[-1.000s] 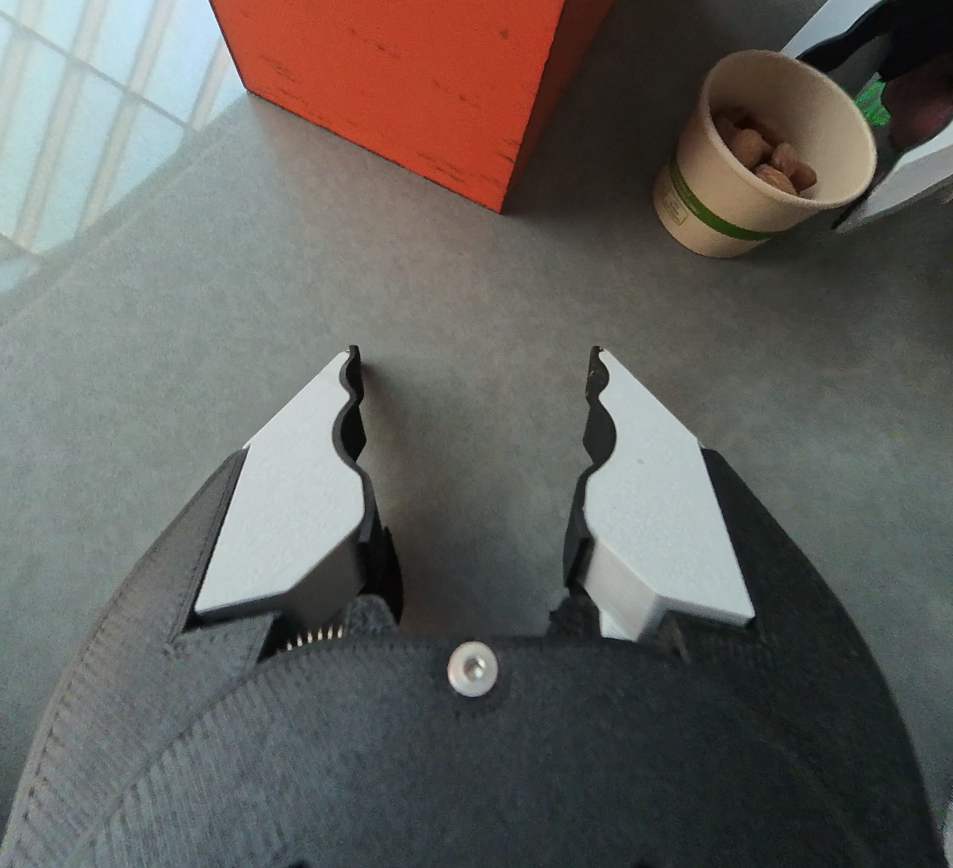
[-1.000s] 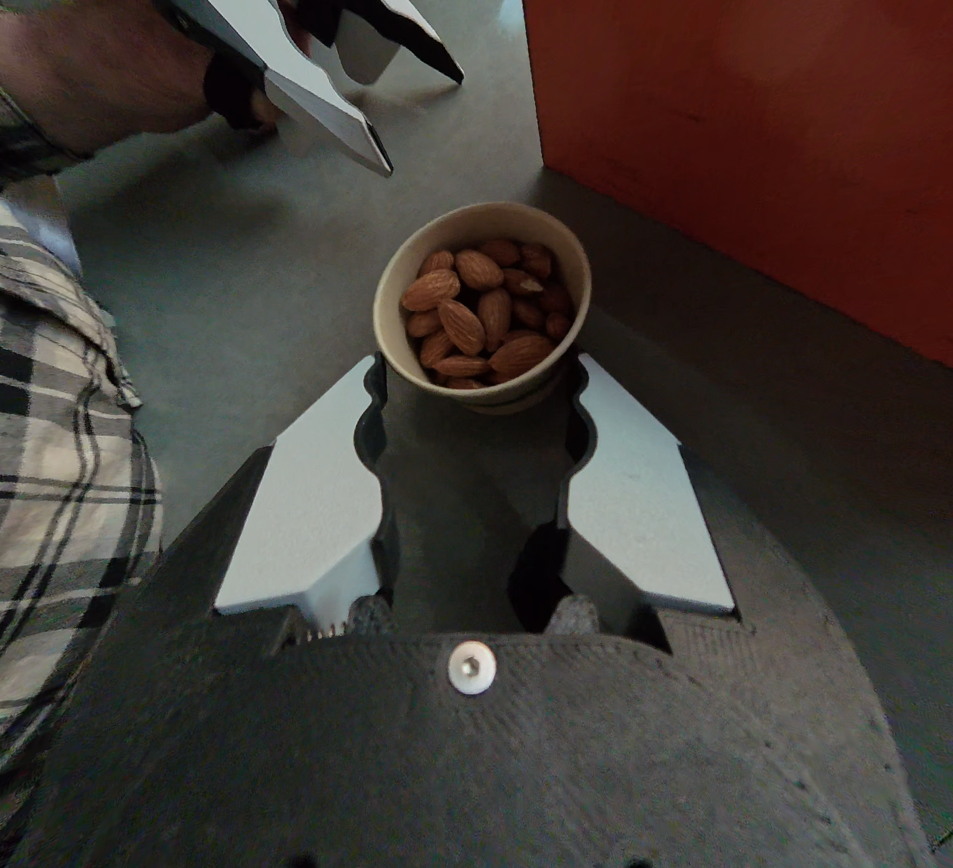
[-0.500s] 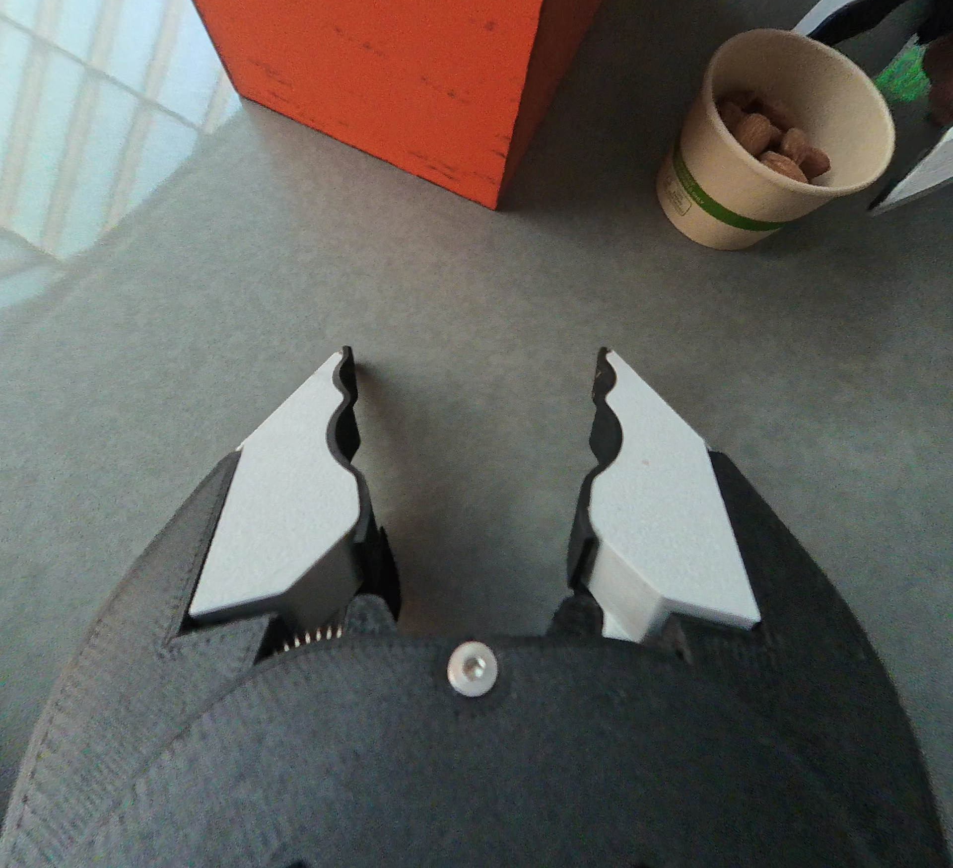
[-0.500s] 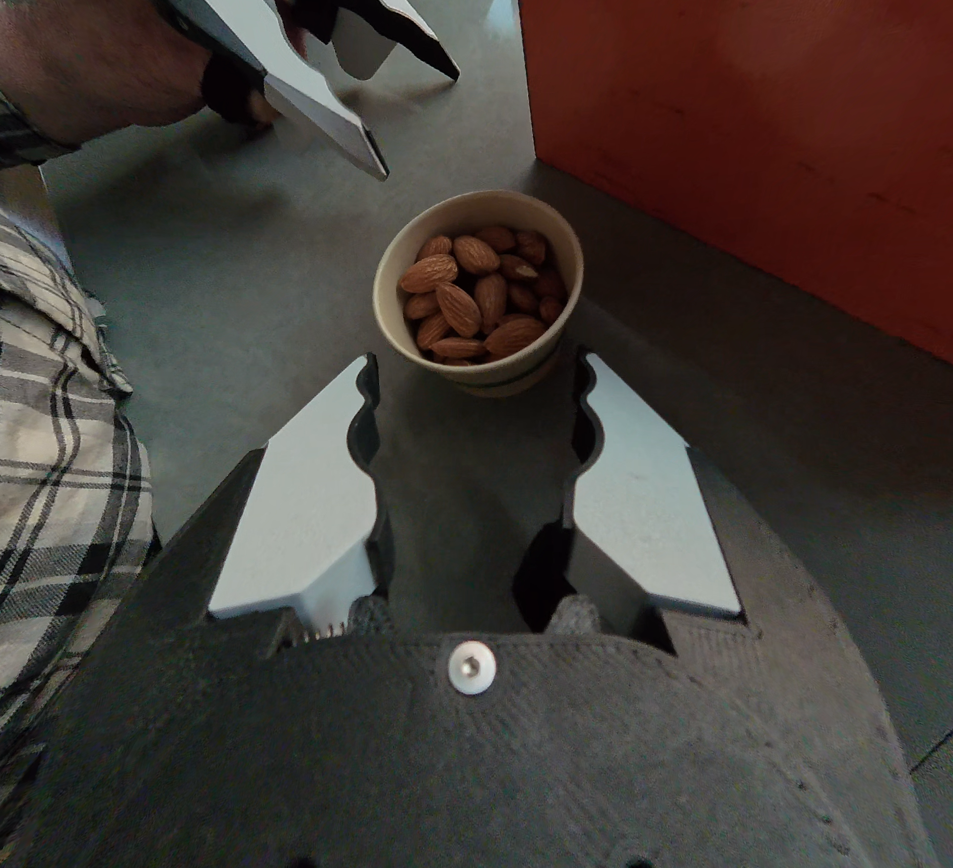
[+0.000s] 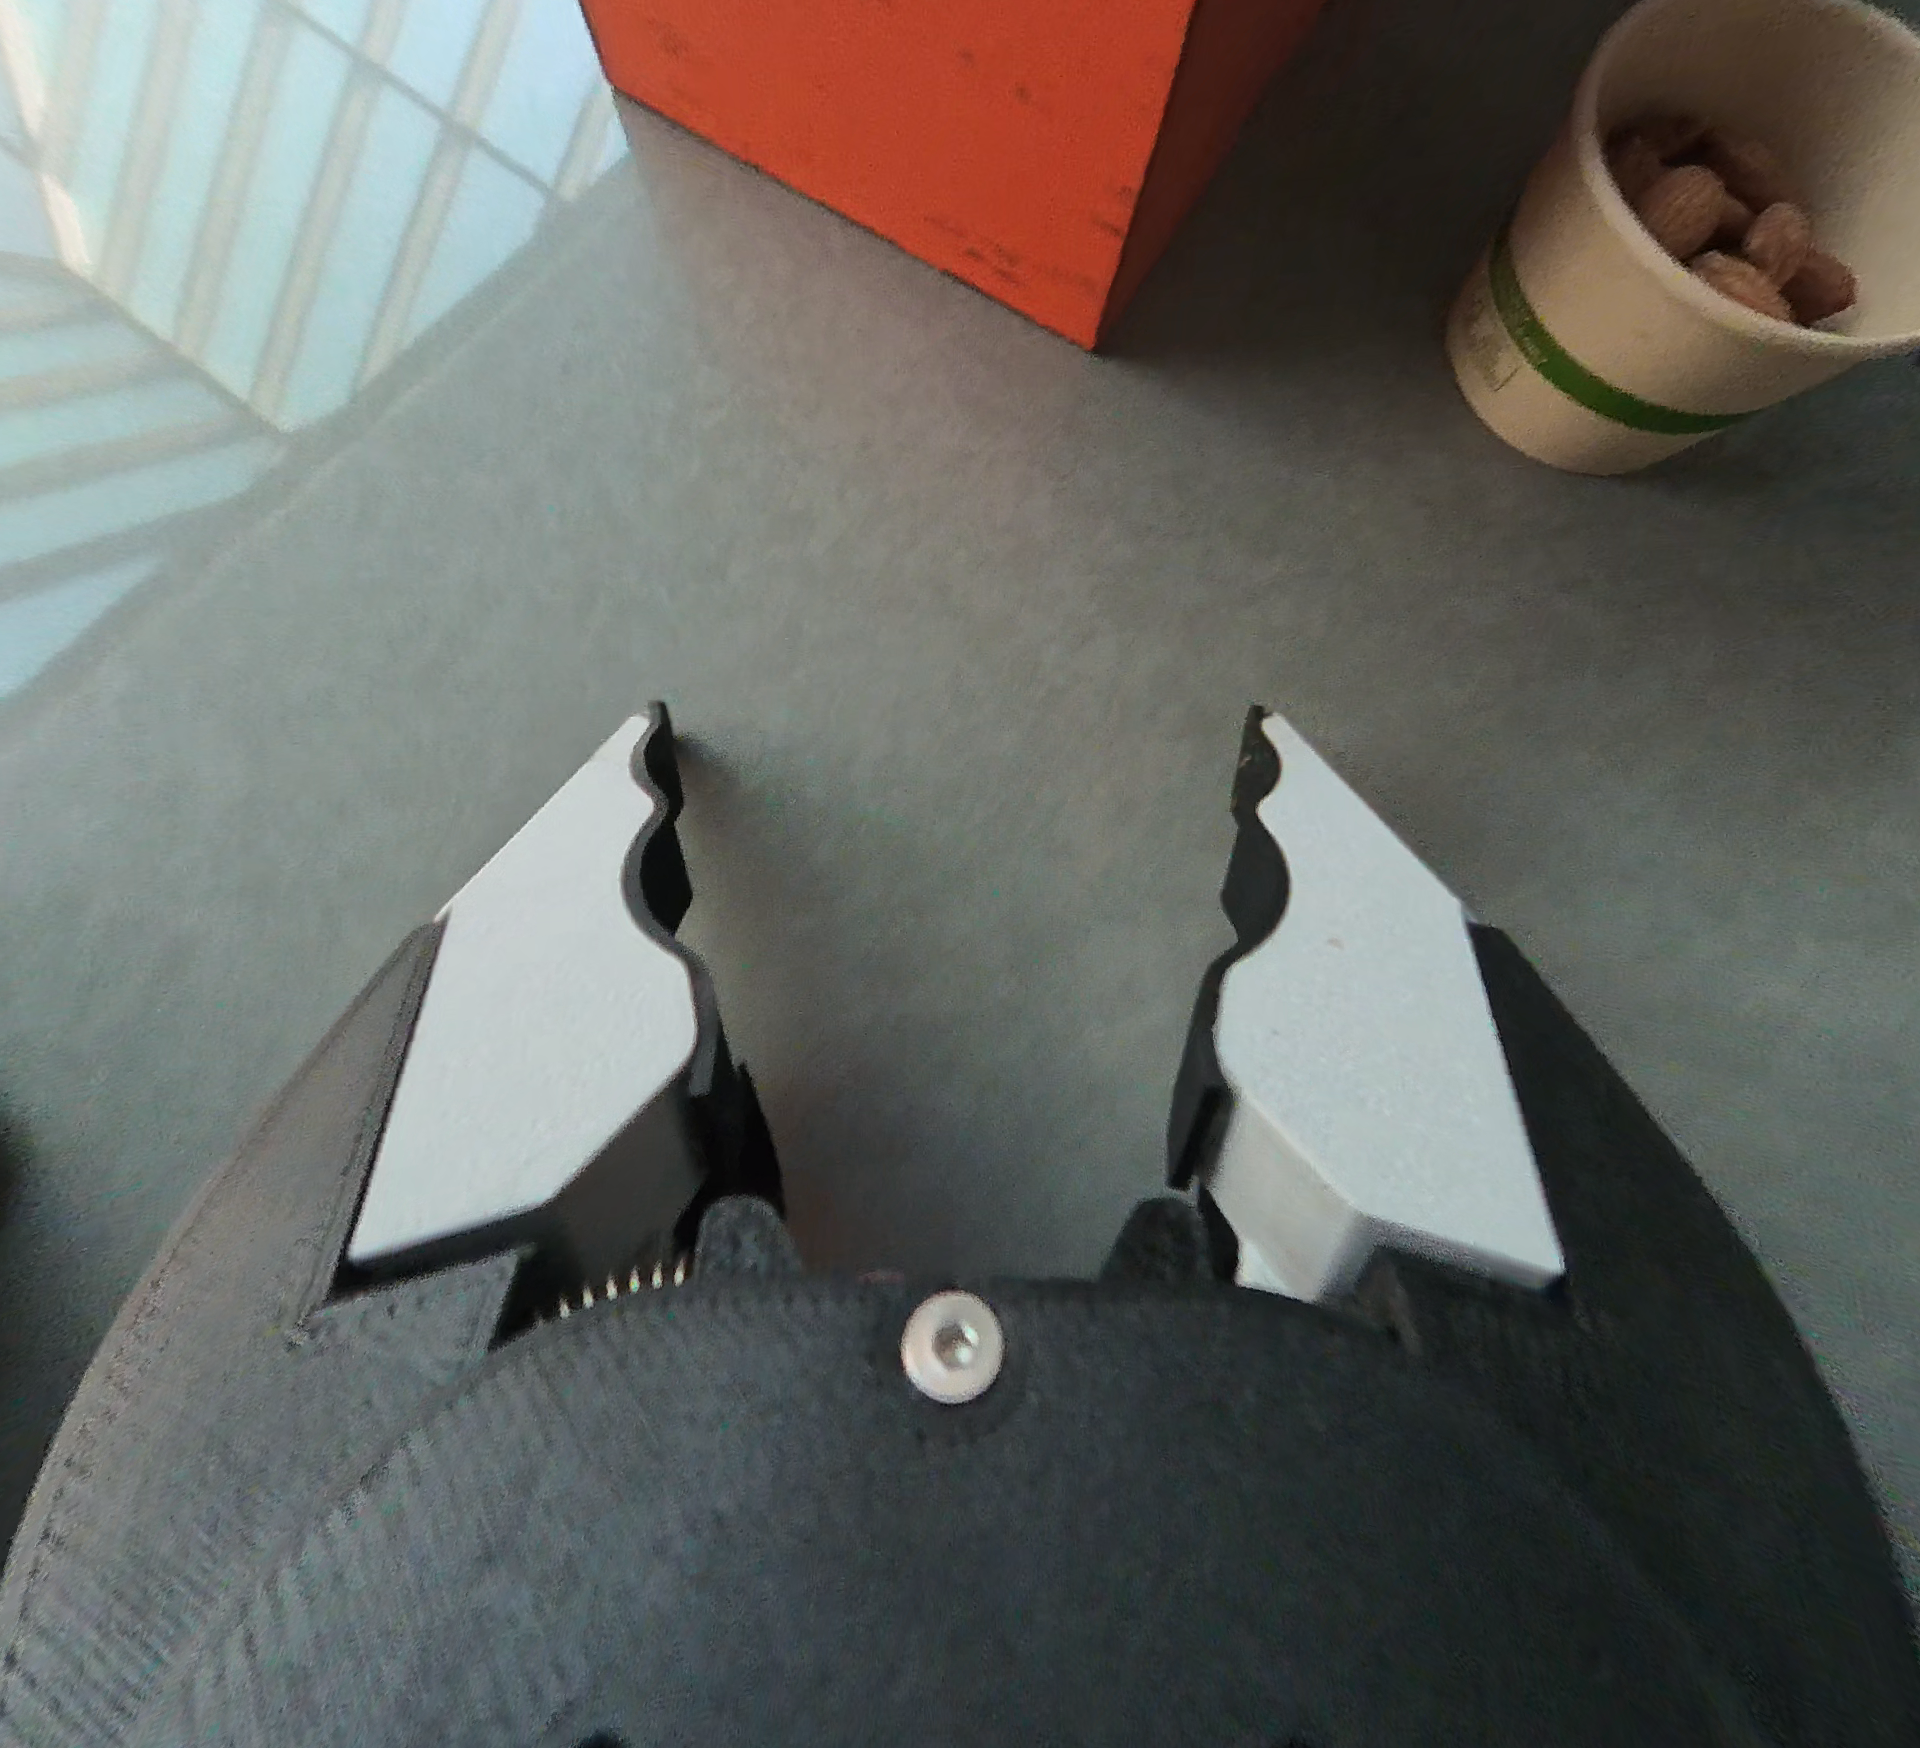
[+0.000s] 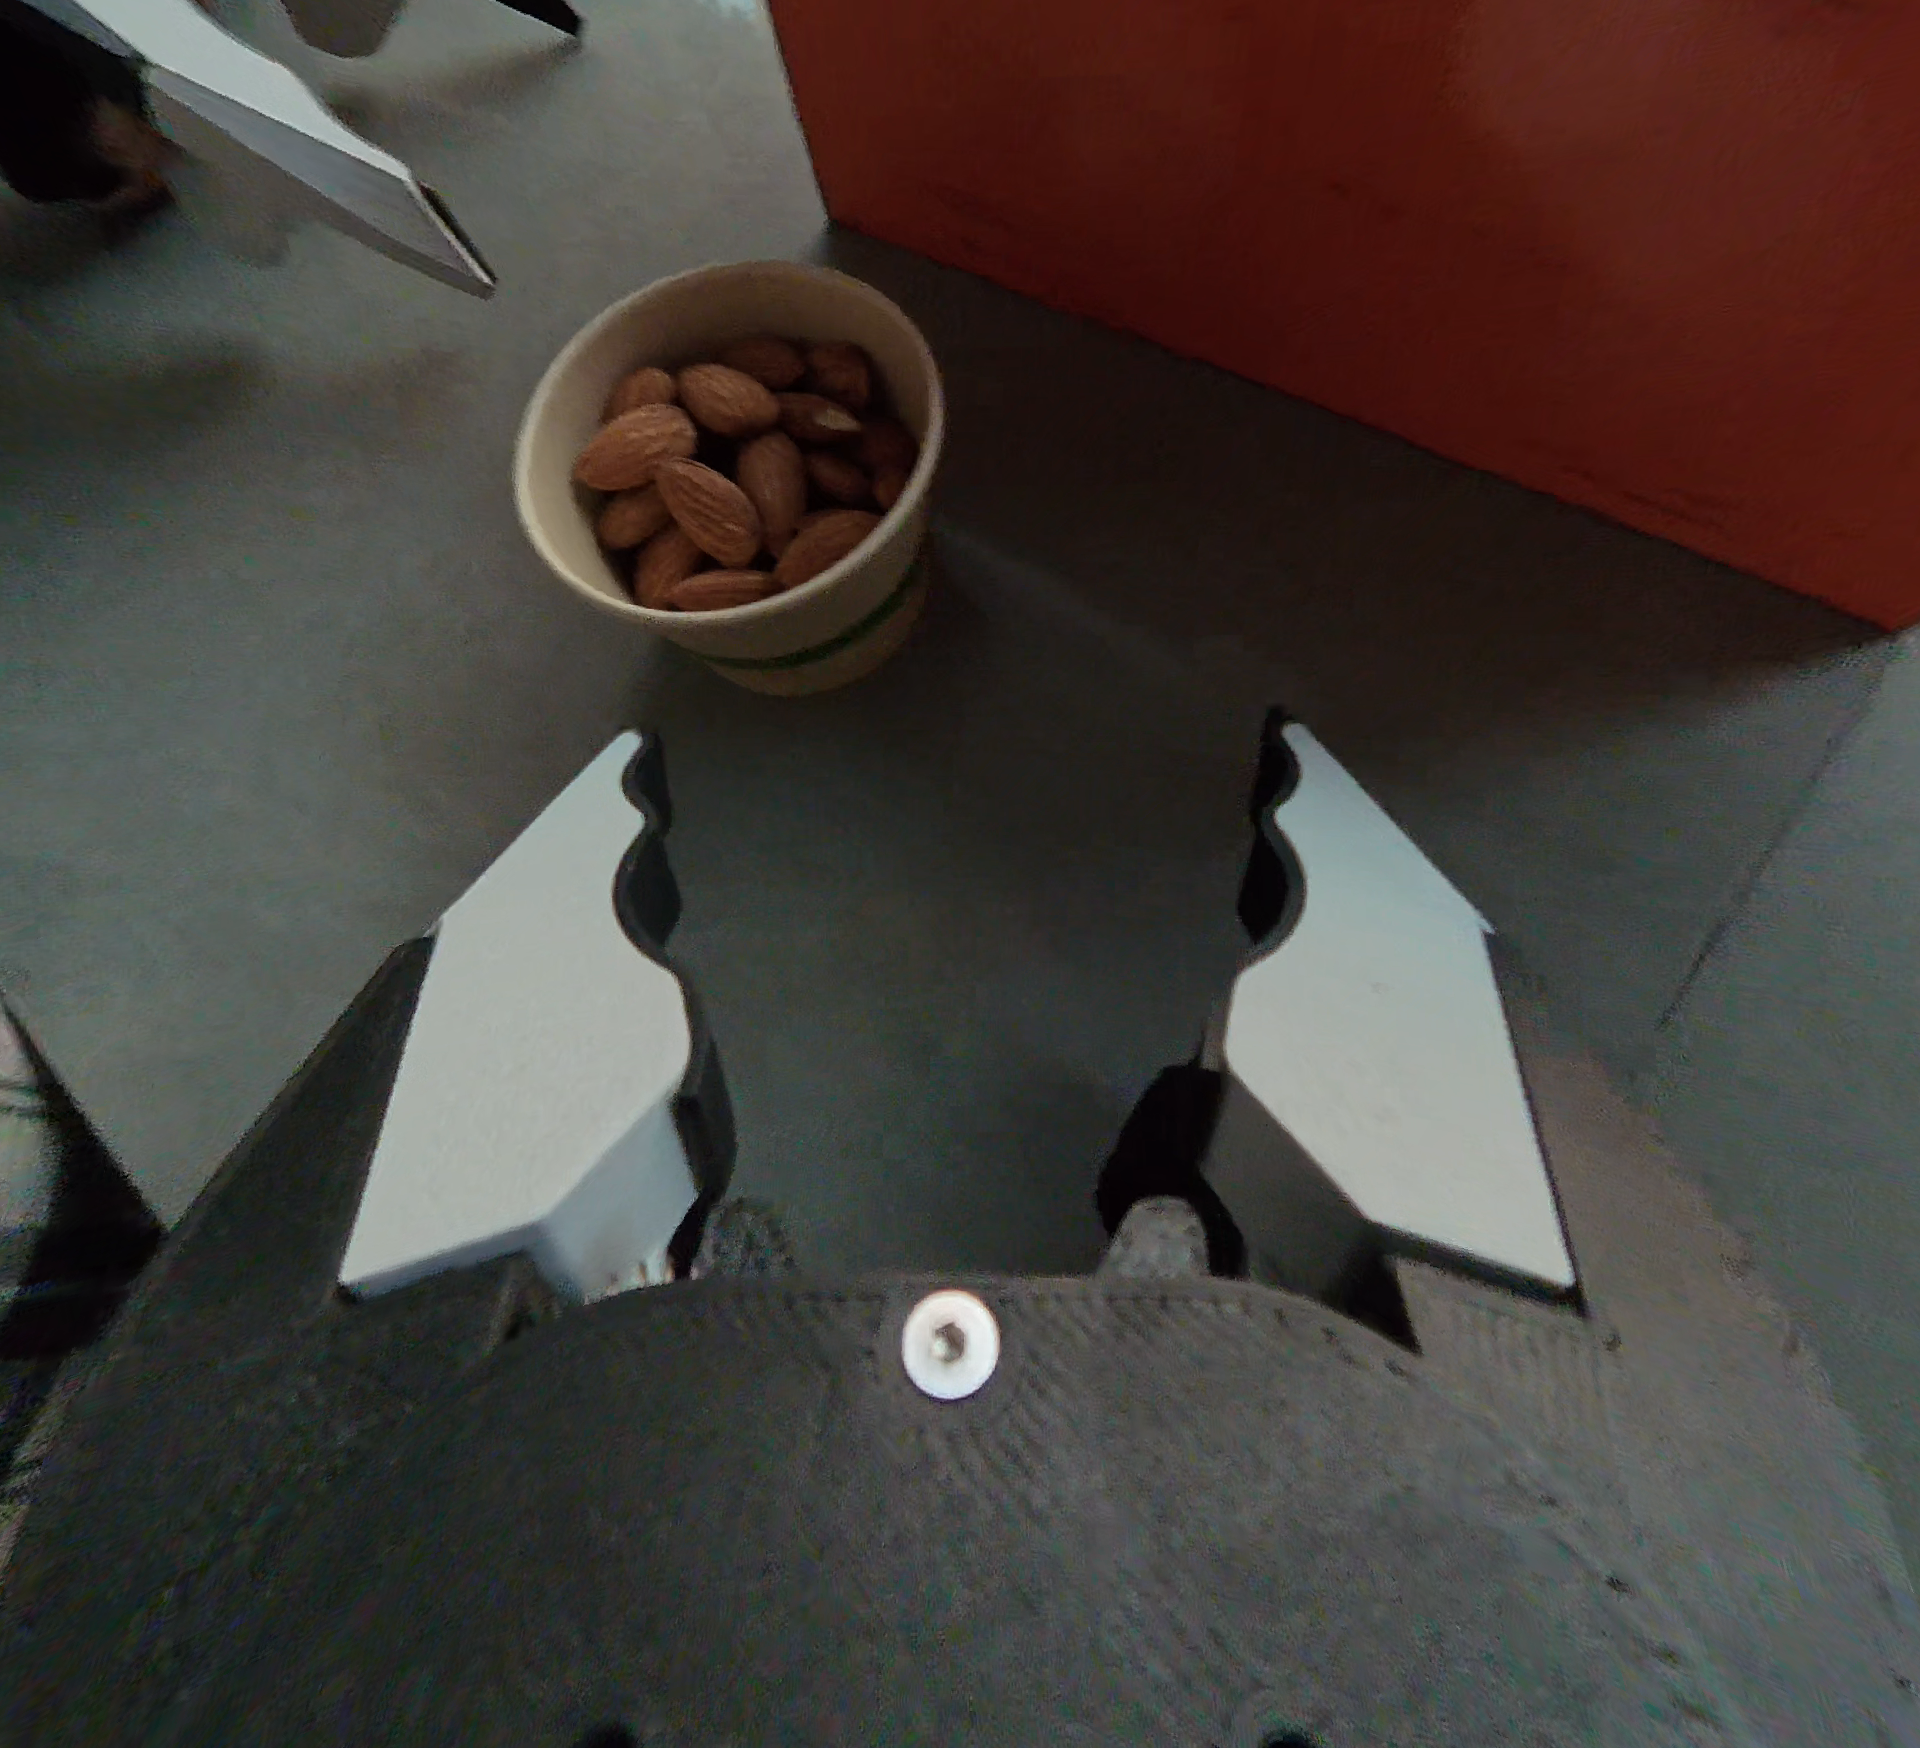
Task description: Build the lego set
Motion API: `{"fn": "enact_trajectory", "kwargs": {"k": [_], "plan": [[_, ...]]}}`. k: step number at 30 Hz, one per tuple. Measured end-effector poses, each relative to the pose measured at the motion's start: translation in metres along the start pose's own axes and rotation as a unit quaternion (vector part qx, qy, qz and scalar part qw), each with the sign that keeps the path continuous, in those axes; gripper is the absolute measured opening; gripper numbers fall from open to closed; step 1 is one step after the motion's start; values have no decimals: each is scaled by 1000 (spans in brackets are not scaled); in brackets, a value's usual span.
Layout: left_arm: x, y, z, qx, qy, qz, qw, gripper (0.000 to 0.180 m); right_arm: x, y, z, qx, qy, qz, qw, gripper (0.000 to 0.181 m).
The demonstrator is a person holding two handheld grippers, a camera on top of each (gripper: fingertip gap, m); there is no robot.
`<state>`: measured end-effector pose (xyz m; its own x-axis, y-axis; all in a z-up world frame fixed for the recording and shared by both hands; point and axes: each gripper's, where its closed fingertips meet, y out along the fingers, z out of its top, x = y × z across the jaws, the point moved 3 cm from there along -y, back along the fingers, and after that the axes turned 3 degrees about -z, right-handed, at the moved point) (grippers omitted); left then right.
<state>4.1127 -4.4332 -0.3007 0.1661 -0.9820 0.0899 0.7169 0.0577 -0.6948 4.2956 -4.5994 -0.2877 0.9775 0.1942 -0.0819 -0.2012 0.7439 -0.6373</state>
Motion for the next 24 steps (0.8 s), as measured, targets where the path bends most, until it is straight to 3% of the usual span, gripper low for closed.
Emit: {"fn": "enact_trajectory", "kwargs": {"k": [6,12,14,19,24], "plan": [[-9,-1,-4,-4,-4,47,999,97,18,2,-8,-33,29,-28,999,143],[-12,0,-3,7,-20,65,998,103,29,7,-14,-70,-16,-59,996,142],[-16,-2,-5,6,-35,82,996,112,25,6,-14,-70,-16,-45,996,148],[-22,-3,-8,4,-57,100,993,126,32,5,-10,-48,3,-83,995,118],[-28,-4,-11,-2,-78,119,990,141,32,5,-10,-46,-4,-88,995,117]]}}
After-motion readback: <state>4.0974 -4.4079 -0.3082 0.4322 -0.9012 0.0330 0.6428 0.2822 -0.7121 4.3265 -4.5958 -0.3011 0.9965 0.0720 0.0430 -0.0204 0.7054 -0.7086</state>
